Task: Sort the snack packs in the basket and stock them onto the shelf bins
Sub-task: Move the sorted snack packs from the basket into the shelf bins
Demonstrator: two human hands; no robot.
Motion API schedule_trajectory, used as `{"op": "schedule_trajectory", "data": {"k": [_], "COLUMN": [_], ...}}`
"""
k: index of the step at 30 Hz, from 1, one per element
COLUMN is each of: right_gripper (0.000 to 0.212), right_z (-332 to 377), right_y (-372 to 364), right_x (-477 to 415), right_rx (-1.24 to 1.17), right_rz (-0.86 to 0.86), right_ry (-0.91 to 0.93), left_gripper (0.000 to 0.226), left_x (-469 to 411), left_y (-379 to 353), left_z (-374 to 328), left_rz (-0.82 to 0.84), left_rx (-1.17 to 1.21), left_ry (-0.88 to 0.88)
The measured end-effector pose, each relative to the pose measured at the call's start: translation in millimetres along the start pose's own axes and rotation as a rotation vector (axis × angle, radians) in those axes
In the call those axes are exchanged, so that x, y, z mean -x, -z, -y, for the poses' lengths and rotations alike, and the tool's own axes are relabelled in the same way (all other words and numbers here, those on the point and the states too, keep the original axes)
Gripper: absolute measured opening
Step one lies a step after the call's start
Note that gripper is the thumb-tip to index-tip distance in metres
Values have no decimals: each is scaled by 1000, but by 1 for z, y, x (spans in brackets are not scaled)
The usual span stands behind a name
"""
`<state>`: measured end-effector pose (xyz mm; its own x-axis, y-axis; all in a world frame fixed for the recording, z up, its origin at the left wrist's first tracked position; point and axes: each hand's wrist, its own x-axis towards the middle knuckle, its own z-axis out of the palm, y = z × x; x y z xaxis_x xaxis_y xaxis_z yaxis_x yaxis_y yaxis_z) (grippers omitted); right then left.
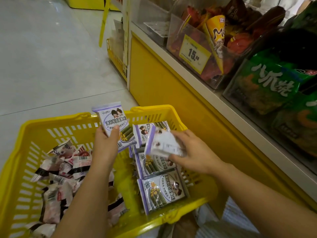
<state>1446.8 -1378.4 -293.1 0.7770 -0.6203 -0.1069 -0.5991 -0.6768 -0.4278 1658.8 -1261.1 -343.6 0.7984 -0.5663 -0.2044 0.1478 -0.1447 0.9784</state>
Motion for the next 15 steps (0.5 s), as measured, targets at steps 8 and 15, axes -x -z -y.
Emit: {"op": "schedule_trajectory", "data": {"k": [8, 15], "right_gripper": [74, 35], "right_z": [28, 25], "right_y": [21, 25], "right_x": [3, 0], "right_rx": [-1840, -1276], "right_rz": [398, 157], "right_ry": [-379, -463], "left_gripper": [28, 27], "left_x": [21, 27], "left_y": [-25, -40], "left_z": [-16, -21], "left_rz": [351, 428], "left_rx": [-29, -96], "left_ry": [72, 106]}}
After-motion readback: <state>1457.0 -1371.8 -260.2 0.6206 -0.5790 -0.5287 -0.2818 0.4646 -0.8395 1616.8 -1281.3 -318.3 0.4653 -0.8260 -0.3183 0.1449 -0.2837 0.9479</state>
